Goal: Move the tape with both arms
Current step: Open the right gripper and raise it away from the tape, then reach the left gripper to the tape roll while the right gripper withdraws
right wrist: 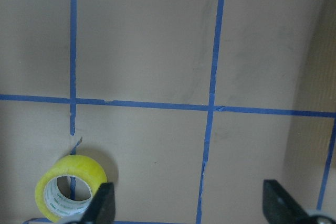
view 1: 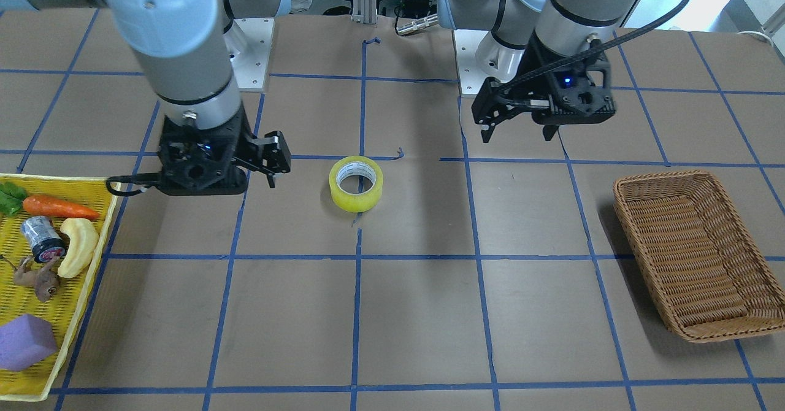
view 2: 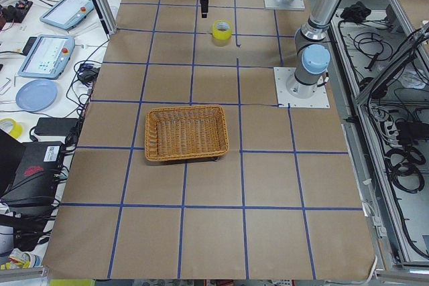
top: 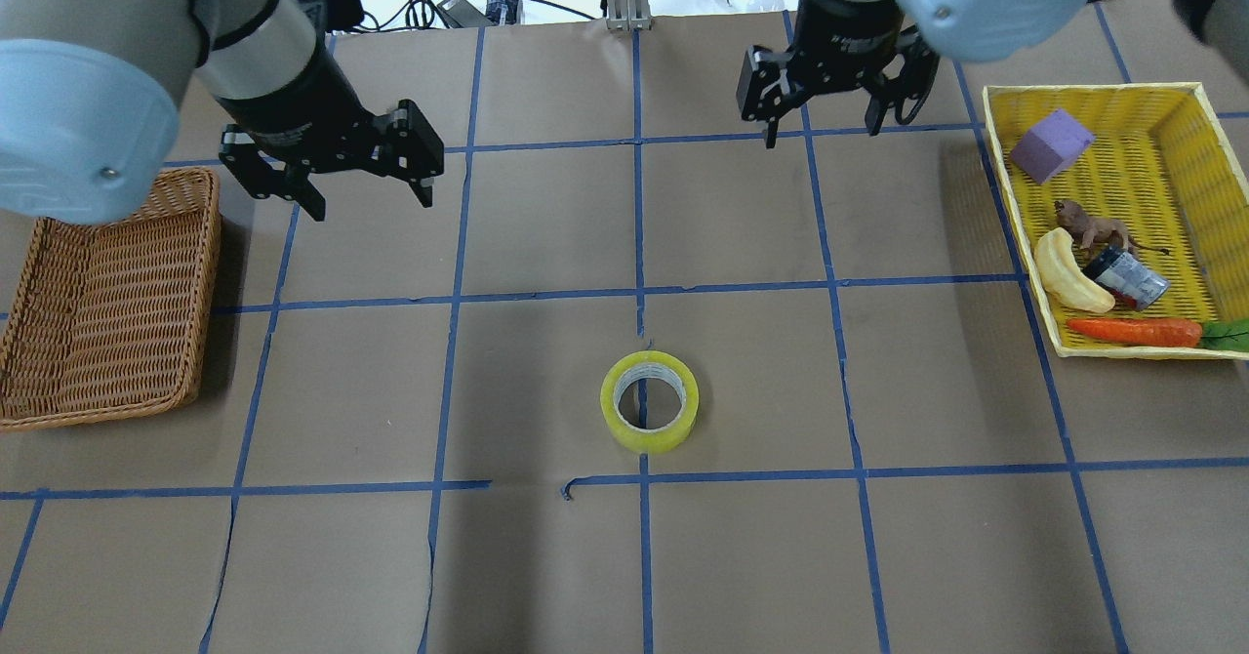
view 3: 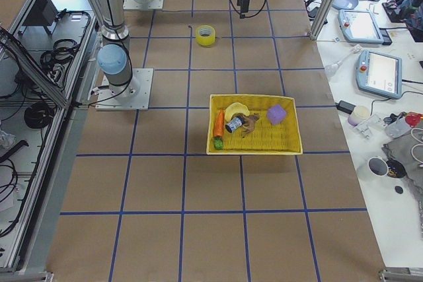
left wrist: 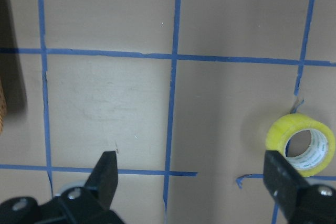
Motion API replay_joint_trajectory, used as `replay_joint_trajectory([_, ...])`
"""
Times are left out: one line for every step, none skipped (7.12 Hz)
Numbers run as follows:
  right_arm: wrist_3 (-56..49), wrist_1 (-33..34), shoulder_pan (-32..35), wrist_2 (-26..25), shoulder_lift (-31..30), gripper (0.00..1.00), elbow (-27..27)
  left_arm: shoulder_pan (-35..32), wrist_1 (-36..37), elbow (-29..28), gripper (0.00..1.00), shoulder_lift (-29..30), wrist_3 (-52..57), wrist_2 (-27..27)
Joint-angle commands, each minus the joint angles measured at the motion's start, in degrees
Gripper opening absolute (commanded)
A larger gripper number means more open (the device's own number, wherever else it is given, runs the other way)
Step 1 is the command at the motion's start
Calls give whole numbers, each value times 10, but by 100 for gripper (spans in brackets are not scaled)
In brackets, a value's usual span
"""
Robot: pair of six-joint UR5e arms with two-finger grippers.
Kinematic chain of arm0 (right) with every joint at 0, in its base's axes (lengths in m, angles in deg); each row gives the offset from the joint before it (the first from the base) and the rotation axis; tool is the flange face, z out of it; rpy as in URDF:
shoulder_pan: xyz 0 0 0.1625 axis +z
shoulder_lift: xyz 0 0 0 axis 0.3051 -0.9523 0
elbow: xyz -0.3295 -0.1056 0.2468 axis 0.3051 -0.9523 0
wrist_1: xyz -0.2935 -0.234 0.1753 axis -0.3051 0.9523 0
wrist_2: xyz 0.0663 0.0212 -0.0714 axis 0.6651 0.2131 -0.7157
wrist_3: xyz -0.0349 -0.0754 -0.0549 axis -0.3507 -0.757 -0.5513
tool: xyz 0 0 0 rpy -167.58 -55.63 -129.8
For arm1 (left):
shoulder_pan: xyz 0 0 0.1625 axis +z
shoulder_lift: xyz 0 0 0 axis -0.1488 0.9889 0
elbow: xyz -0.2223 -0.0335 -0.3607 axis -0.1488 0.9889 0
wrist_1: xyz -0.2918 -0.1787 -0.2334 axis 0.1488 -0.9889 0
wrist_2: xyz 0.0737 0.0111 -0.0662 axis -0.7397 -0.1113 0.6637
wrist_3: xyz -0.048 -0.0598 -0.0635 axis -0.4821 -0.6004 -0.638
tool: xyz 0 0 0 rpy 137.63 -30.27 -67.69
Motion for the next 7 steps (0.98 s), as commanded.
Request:
replay_joint_trajectory([-14, -47, -13, 6, -8, 100, -47, -75, 29, 46, 100, 9, -83, -2])
replay_joint_trajectory([-11, -39, -15, 9, -10, 100, -29, -85, 88, 69, 100, 29, -83, 2])
replay_joint_trajectory([-14, -37, -23, 6, -11, 100, -21, -97, 140, 109, 100, 44, -87, 0])
replay_joint_trajectory([-15, -36, -34, 11, -18, 100, -16, -106, 215, 139, 100, 60, -89, 2])
replay_joint_trajectory([-50, -41, -38, 5, -47, 100, 9, -114, 245, 161, 100, 80, -89, 27])
replay_joint_trajectory([-60, -31, -39, 5, -80, 100, 58, -123, 268, 175, 100, 103, -87, 49])
replay_joint_trajectory([-64, 12, -39, 5, -104, 100, 98, -127, 302, 198, 100, 124, -88, 50])
